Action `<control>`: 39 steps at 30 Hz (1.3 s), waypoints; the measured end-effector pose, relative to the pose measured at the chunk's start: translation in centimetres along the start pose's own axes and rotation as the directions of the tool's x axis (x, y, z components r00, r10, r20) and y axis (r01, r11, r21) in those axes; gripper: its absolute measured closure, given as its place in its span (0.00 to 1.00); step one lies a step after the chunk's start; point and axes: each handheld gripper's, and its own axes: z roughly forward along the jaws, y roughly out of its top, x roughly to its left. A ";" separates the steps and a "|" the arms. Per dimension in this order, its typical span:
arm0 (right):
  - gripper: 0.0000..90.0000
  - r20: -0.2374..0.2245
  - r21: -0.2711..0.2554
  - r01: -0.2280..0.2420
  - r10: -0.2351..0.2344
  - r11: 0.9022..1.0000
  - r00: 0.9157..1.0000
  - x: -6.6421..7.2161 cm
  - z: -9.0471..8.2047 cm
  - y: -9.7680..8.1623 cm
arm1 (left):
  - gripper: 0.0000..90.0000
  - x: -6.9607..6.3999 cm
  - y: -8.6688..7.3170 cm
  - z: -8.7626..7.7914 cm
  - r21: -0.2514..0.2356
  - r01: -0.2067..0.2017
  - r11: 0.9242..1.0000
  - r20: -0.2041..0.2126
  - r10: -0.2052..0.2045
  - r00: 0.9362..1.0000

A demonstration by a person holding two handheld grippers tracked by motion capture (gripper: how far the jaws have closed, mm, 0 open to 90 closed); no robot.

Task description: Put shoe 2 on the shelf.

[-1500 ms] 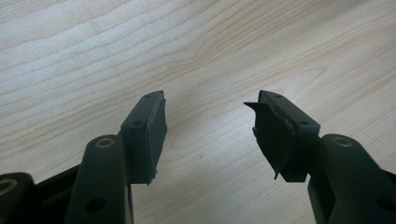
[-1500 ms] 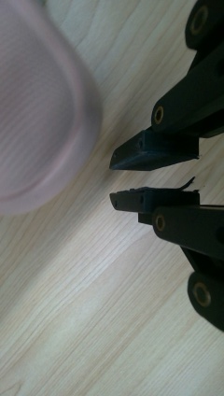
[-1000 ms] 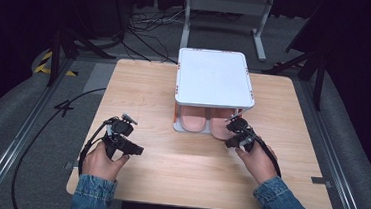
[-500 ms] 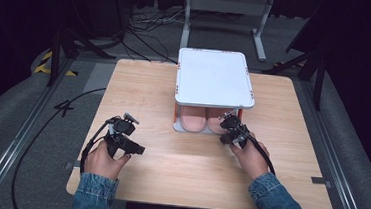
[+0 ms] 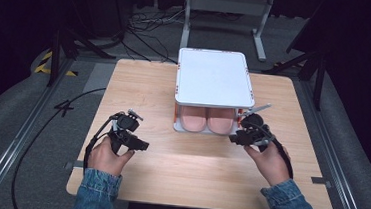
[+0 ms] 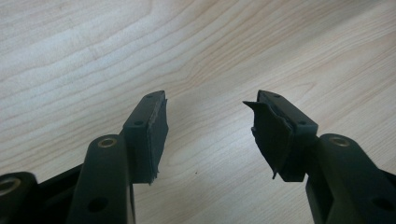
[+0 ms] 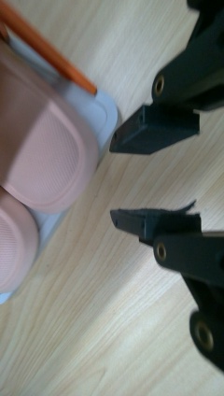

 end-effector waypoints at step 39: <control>0.18 0.042 -0.122 -0.035 0.040 0.992 0.998 -12.0 -4.6 -11.4 | 0.47 3.4 -0.3 0.7 -0.056 -0.101 0.993 -0.056 0.098 0.994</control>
